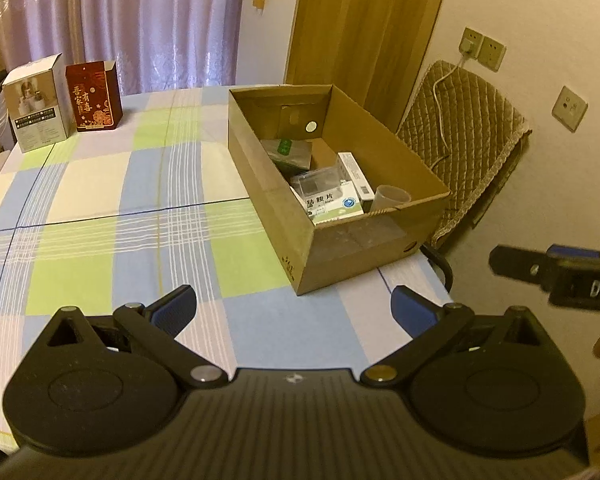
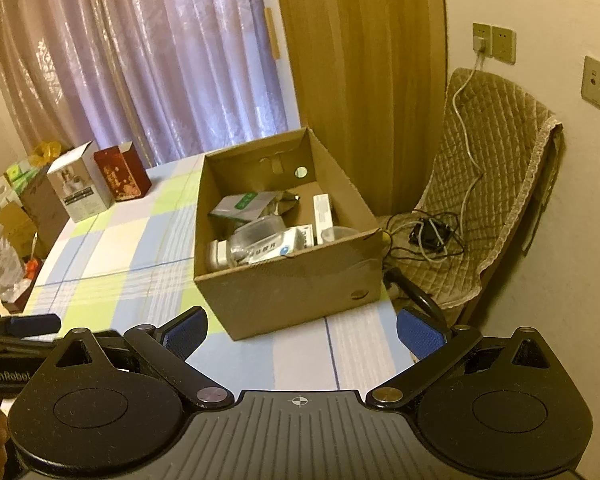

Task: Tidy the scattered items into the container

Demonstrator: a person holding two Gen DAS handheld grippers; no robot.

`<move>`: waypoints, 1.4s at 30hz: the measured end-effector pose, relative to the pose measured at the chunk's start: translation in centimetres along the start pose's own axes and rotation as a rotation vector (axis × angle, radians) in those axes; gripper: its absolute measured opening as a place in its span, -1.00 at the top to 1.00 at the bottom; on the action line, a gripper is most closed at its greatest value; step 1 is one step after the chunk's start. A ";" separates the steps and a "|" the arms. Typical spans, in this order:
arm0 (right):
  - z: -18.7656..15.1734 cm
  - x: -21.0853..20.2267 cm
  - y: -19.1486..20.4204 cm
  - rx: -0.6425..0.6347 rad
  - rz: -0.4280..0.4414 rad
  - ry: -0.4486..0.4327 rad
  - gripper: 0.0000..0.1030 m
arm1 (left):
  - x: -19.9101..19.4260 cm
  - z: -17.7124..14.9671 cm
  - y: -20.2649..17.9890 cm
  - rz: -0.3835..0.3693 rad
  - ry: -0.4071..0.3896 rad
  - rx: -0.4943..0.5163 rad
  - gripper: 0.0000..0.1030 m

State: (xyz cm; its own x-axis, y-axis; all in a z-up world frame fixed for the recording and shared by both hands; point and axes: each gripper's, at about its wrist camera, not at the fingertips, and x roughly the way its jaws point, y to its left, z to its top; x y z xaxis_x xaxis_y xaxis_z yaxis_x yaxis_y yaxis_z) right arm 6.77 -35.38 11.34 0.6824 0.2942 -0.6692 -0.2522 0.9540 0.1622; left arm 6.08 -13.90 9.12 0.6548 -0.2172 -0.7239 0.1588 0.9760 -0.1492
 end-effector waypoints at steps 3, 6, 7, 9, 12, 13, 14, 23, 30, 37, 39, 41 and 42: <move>0.0 -0.1 0.4 -0.006 0.002 0.003 -1.00 | -0.2 0.2 0.2 0.013 -0.004 -0.012 -0.98; 0.0 -0.1 0.7 -0.020 -0.008 0.008 -1.00 | -0.4 0.2 0.3 0.028 -0.015 -0.012 -0.98; -0.1 -0.1 0.8 -0.024 -0.010 0.011 -1.00 | -0.4 0.1 0.3 0.031 -0.016 -0.011 -0.98; -0.1 -0.1 0.9 -0.026 -0.007 0.018 -1.00 | -0.4 0.1 0.3 0.039 -0.017 -0.008 -0.98; -0.2 -0.2 0.9 -0.032 -0.008 0.024 -1.00 | -0.4 -0.1 0.3 0.035 -0.017 -0.010 -0.98; -0.1 -0.2 1.0 -0.033 -0.007 0.025 -1.00 | -0.4 -0.1 0.4 0.032 -0.015 -0.012 -0.98; -0.2 -0.2 1.0 -0.036 -0.007 0.026 -1.00 | -0.4 -0.1 0.4 0.030 -0.014 -0.013 -0.98; -0.3 -0.3 1.4 -0.043 -0.005 0.035 -1.00 | -0.5 -0.2 0.2 0.028 -0.013 -0.011 -0.98; -0.5 0.0 1.4 -0.040 -0.002 0.051 -1.00 | -0.3 -0.4 0.3 0.027 -0.009 -0.010 -0.98; -0.6 0.3 1.5 -0.038 -0.001 0.060 -1.00 | 0.0 -0.5 0.3 0.031 -0.004 -0.008 -0.98; -0.6 0.4 1.5 -0.039 0.000 0.063 -1.00 | 0.1 -0.6 0.3 0.030 -0.003 -0.007 -0.98; -0.7 0.4 1.5 -0.041 -0.001 0.065 -1.00 | 0.1 -0.6 0.4 0.030 -0.001 -0.008 -0.98; -0.7 0.5 1.5 -0.042 -0.001 0.067 -1.00 | 0.1 -0.6 0.4 0.030 -0.001 -0.008 -0.98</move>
State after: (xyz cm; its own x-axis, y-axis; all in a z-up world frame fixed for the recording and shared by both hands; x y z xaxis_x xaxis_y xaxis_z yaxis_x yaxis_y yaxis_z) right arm 6.24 -33.84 10.79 0.6353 0.2875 -0.7167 -0.2810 0.9506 0.1322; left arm 5.75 -13.56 8.55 0.6601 -0.1877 -0.7273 0.1333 0.9822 -0.1325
